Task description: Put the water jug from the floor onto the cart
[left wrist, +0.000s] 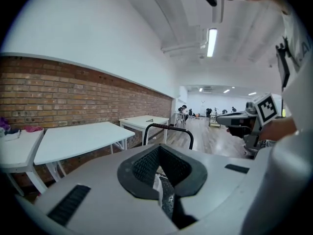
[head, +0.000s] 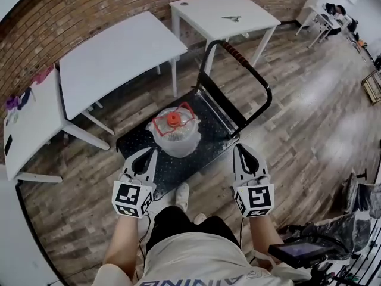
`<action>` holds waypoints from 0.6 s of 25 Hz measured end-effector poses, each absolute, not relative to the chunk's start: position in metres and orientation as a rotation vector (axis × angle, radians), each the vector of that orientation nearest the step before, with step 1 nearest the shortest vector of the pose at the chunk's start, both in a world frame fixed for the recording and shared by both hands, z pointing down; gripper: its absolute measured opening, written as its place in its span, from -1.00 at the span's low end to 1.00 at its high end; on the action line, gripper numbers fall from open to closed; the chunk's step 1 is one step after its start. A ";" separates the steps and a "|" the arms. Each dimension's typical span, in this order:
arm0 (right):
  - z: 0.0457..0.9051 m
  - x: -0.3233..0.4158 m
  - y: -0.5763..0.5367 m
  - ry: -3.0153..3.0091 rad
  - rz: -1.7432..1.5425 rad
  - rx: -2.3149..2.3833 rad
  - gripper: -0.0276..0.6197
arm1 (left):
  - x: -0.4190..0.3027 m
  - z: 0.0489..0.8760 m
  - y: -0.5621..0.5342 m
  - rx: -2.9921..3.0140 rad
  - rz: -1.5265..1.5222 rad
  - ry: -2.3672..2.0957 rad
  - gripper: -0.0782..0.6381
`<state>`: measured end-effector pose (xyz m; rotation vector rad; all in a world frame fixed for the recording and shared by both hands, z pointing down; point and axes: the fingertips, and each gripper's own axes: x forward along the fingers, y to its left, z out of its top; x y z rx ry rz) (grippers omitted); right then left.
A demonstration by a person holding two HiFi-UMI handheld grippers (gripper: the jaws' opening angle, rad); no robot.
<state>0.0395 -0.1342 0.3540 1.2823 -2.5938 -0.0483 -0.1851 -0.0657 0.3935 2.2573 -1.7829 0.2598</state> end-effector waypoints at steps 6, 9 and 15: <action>0.323 0.092 -0.082 -2.625 -0.097 1.336 -0.90 | -0.134 0.356 -0.010 2.298 0.213 -1.813 -0.78; 0.314 0.107 -0.057 -2.642 -0.110 1.337 -0.90 | -0.120 0.339 0.019 2.306 0.199 -1.838 -0.78; 0.299 0.119 -0.022 -2.645 -0.113 1.355 -0.90 | -0.110 0.311 0.056 2.336 0.183 -1.860 -0.78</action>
